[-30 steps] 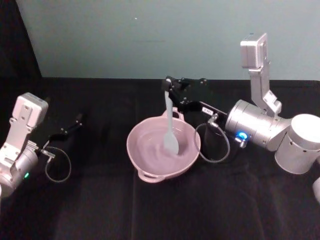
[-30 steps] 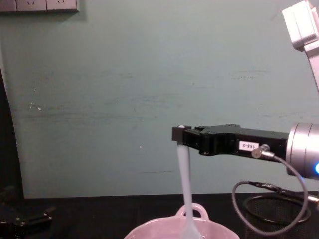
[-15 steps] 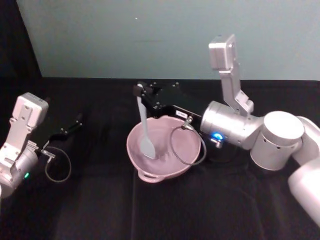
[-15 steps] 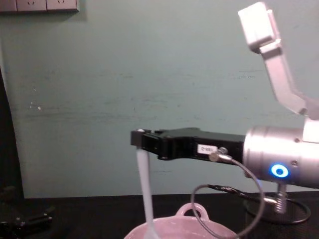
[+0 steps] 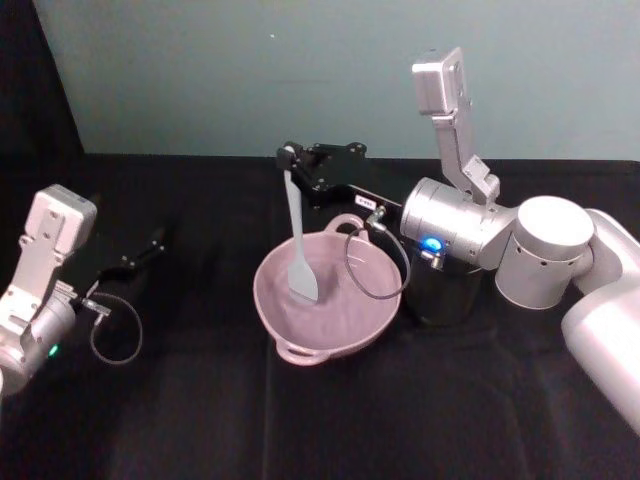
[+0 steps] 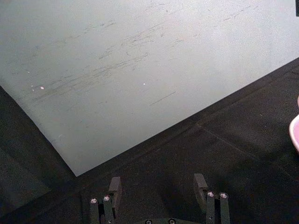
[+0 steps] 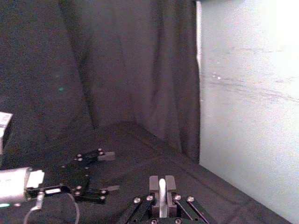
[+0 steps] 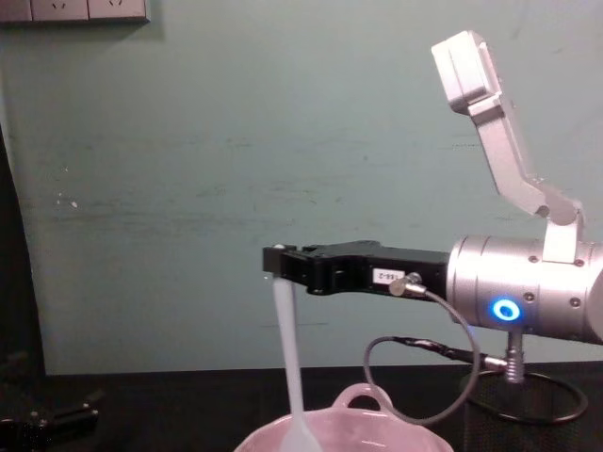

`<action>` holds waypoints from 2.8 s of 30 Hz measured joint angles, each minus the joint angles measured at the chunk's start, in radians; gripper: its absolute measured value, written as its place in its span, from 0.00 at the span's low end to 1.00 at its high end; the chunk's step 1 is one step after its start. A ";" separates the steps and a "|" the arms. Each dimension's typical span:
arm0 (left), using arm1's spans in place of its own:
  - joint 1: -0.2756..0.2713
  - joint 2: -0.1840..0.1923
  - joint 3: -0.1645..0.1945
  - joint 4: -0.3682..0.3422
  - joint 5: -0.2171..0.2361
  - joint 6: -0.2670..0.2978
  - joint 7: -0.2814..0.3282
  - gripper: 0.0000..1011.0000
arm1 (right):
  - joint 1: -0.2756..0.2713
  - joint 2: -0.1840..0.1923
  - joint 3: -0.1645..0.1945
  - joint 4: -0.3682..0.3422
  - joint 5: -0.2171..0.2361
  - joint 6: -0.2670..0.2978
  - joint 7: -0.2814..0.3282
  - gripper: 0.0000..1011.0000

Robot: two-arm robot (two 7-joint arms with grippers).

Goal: Use the one hand to pick up the spoon and stir the clear water in the bowl.

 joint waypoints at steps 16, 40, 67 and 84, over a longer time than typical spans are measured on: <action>0.000 0.000 0.000 0.000 0.000 0.000 0.000 1.00 | -0.079 0.087 0.078 -0.111 -0.002 0.008 -0.054 0.09; 0.000 0.000 0.000 0.000 0.000 0.000 0.000 1.00 | -0.171 0.113 0.057 -0.255 -0.004 0.036 -0.063 0.09; 0.000 0.000 0.000 0.000 0.000 0.000 0.000 1.00 | -0.005 0.006 0.011 -0.013 -0.044 -0.006 -0.022 0.09; 0.000 0.000 0.000 0.000 0.000 0.000 0.000 1.00 | -0.098 0.089 0.109 -0.186 -0.025 -0.004 -0.079 0.09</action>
